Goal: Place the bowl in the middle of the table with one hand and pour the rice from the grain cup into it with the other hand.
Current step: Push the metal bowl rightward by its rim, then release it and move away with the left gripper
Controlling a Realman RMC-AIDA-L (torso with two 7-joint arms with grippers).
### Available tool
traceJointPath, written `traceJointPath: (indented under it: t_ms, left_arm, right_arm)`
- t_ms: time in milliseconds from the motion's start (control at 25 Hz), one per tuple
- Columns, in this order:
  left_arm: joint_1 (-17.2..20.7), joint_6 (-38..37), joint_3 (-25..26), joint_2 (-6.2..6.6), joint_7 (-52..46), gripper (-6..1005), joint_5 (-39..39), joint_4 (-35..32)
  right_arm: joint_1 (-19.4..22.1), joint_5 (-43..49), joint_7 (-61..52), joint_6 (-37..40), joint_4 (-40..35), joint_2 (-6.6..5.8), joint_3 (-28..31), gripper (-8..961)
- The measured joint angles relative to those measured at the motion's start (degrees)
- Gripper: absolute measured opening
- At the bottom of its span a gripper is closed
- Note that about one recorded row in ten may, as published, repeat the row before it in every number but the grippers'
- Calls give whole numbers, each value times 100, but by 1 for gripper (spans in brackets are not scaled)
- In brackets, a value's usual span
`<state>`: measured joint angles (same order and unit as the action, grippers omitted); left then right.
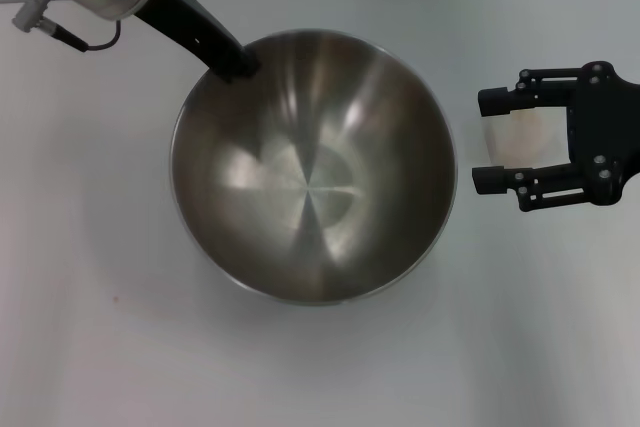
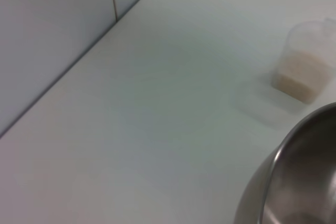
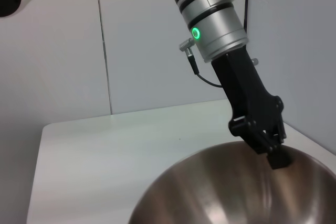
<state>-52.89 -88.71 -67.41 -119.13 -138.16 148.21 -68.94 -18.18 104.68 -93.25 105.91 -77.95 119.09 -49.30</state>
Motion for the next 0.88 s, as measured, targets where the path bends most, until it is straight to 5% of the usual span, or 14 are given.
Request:
traceJointPath:
  t_ms: [880]
  left_arm:
    - [67,1108,-488,4,445,49,-586,714]
  right_arm:
    - [25,0,9,17,-25,0,0,773]
